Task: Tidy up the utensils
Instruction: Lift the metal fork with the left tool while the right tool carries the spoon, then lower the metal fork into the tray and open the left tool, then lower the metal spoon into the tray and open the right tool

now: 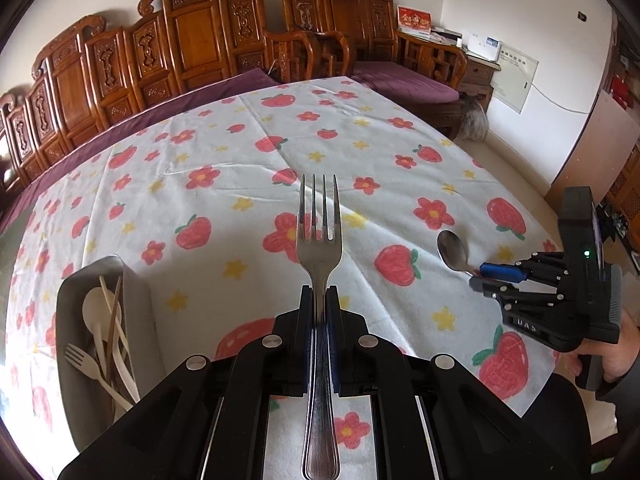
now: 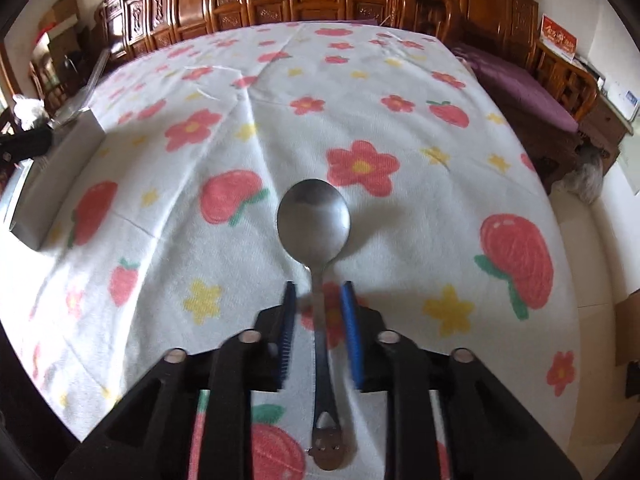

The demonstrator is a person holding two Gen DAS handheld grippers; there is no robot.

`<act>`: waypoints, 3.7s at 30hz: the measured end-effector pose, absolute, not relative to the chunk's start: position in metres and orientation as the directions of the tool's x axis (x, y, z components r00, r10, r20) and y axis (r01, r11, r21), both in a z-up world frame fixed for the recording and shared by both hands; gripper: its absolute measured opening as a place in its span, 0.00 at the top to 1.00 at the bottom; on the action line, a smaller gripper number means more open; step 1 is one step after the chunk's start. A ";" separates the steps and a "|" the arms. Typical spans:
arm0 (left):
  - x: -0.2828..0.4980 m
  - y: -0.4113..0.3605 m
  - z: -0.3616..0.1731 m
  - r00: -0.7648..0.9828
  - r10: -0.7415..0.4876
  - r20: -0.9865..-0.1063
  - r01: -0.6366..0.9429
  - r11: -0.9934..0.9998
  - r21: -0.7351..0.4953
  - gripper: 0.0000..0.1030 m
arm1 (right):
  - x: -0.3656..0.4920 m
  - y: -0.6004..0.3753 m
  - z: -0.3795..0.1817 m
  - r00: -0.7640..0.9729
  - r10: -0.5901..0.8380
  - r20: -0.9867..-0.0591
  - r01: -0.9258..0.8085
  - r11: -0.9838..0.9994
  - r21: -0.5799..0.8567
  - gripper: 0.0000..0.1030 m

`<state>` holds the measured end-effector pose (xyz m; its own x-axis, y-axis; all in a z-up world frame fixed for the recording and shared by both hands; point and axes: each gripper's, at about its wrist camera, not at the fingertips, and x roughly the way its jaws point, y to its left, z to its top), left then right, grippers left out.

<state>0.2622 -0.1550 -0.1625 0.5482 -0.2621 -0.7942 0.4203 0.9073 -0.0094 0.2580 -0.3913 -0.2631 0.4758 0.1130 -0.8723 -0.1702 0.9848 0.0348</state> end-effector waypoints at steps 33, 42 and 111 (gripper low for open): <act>0.277 -0.002 -0.131 0.626 -0.100 -0.773 0.214 0.976 0.047 0.94 | 0.262 -0.258 -0.168 0.548 0.272 -0.791 -0.379 0.924 0.055 0.93; 0.294 0.043 -0.169 0.574 -0.066 -0.816 0.132 0.991 0.013 0.94 | 0.267 -0.228 -0.170 0.527 0.293 -0.798 -0.419 0.906 0.056 0.93; 0.251 0.173 -0.133 0.654 -0.029 -0.756 0.029 0.999 -0.013 0.93 | 0.314 0.001 -0.227 0.368 0.391 -0.844 -0.444 0.871 0.210 0.93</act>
